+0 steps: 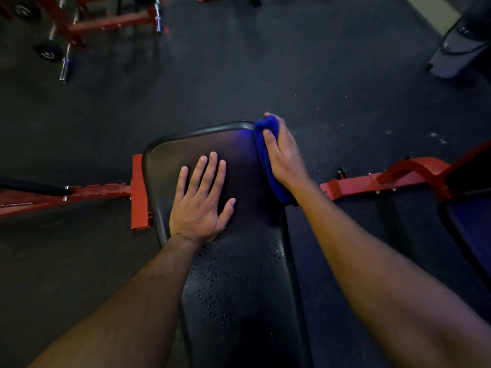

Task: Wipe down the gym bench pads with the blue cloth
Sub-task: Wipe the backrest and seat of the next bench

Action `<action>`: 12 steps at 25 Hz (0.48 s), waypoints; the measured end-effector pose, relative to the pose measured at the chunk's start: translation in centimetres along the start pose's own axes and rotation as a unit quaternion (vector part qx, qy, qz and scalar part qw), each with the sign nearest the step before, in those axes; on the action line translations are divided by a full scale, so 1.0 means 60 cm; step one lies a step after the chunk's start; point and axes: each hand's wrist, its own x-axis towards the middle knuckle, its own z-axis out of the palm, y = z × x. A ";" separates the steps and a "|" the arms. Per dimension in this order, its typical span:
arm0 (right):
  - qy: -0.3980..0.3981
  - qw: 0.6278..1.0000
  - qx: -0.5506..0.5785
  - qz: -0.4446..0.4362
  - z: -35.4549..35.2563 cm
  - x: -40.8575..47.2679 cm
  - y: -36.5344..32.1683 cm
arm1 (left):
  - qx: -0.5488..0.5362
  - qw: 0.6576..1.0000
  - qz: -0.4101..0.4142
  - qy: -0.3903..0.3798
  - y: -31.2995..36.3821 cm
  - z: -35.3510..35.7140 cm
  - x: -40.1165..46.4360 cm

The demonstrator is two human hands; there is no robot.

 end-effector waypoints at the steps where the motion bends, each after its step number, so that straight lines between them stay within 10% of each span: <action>1: -0.002 1.000 0.004 -0.002 0.001 0.016 -0.004 | -0.002 1.000 0.001 -0.002 0.000 0.000 0.000; 12: -0.050 0.995 -0.008 0.086 -0.046 -0.184 0.047 | -0.015 1.000 -0.003 -0.009 0.002 -0.003 -0.001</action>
